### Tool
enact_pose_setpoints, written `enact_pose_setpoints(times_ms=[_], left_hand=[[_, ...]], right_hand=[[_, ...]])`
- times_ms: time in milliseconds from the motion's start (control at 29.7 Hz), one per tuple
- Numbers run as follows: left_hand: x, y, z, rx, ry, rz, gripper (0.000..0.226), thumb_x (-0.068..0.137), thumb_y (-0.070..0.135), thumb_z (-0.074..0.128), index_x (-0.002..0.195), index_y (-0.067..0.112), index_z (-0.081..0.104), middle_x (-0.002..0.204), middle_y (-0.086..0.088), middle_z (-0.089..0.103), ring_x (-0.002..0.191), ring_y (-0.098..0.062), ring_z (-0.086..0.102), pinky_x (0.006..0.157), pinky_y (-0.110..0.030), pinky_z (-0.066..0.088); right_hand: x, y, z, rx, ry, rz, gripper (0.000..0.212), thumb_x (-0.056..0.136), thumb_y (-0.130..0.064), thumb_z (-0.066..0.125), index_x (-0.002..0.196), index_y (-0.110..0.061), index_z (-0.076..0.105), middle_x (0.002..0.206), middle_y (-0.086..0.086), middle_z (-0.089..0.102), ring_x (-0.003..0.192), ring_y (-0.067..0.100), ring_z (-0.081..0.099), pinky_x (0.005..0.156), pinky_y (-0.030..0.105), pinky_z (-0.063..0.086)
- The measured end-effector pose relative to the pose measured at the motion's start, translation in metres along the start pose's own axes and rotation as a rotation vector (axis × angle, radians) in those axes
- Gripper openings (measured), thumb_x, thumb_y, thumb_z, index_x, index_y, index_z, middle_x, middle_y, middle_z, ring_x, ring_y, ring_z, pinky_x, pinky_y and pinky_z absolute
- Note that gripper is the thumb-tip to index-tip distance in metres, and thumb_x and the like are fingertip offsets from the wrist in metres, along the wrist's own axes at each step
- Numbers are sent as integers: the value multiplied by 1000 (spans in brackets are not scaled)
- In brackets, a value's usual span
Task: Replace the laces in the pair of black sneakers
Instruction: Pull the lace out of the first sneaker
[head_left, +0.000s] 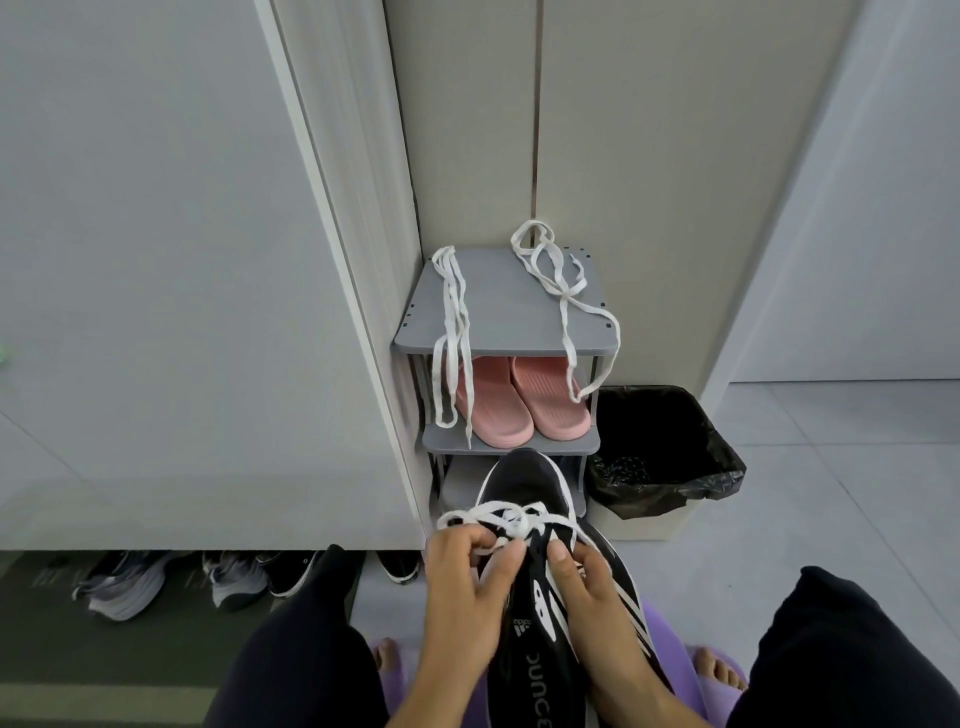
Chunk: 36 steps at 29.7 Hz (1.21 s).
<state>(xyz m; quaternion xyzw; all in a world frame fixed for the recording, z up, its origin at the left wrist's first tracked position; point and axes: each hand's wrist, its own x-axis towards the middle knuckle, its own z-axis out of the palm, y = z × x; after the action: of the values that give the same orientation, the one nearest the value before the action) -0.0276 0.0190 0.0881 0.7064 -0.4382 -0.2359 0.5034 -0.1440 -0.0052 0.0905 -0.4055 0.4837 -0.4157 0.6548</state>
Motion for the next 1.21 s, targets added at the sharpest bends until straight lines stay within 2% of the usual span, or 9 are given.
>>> enact_pose_setpoints(times_ms=[135, 337, 405, 539, 708, 877, 1011, 1113, 1214], left_hand=[[4, 0, 3, -111, 35, -135, 11, 86, 16, 65, 77, 20, 58, 92, -2, 53, 80, -13, 53, 68, -8, 41], [34, 3, -33, -681, 311, -352, 18, 91, 8, 53, 73, 9, 53, 62, -3, 55, 59, -12, 45, 54, -15, 41], [34, 1, -37, -622, 269, -315, 16, 92, 13, 53, 77, 7, 55, 66, -3, 53, 62, -13, 45, 55, -15, 42], [11, 3, -9, -360, -97, -190, 22, 85, 36, 63, 95, 17, 60, 85, -1, 58, 75, -11, 54, 66, -12, 46], [9, -4, -1, 5, -69, 33, 17, 82, 13, 68, 76, 25, 59, 88, 1, 54, 78, -5, 50, 71, -8, 39], [19, 11, -21, -461, 121, -226, 5, 88, 7, 57, 84, 7, 60, 72, -2, 58, 53, -2, 50, 50, -10, 42], [29, 14, -35, -624, 288, -245, 16, 91, 5, 52, 75, 9, 54, 53, 10, 59, 42, 2, 47, 40, -7, 36], [22, 11, -26, -412, 136, -177, 7, 91, 14, 55, 86, 9, 56, 72, 1, 56, 50, 4, 47, 47, -7, 39], [13, 2, -10, -287, -120, -161, 34, 81, 45, 61, 91, 13, 54, 82, -3, 56, 70, -7, 51, 65, -20, 44]], right_hand=[[-3, 4, 5, -12, -44, 6, 14, 95, -16, 48, 105, -7, 54, 83, 1, 69, 67, -1, 67, 54, 8, 46], [5, -2, -6, 9, 88, 39, 25, 93, -33, 50, 108, -13, 54, 91, 2, 68, 76, 6, 66, 58, 14, 46], [7, -3, -8, -9, 101, 38, 27, 93, -35, 49, 108, -13, 54, 91, 2, 67, 73, 4, 65, 57, 13, 45], [2, -1, -5, -40, 73, 24, 26, 93, -32, 49, 108, -12, 56, 94, 0, 66, 65, -8, 63, 50, 4, 41], [-1, 3, -3, -68, 66, 23, 27, 92, -33, 50, 110, -14, 56, 92, -1, 67, 82, 4, 64, 55, 7, 44], [4, -2, -8, -51, 76, 35, 29, 93, -33, 49, 109, -10, 55, 87, -1, 66, 68, 2, 63, 54, 10, 44], [8, -4, -13, -44, 81, 24, 27, 94, -32, 49, 105, -8, 54, 77, -1, 63, 58, 0, 62, 54, 15, 45], [6, -4, -13, -44, 79, 17, 28, 93, -33, 49, 106, -9, 54, 80, -1, 63, 66, 5, 62, 59, 18, 43], [4, -5, -11, -59, 54, -7, 23, 93, -31, 50, 105, -11, 54, 83, -1, 67, 65, 0, 65, 55, 12, 45]])
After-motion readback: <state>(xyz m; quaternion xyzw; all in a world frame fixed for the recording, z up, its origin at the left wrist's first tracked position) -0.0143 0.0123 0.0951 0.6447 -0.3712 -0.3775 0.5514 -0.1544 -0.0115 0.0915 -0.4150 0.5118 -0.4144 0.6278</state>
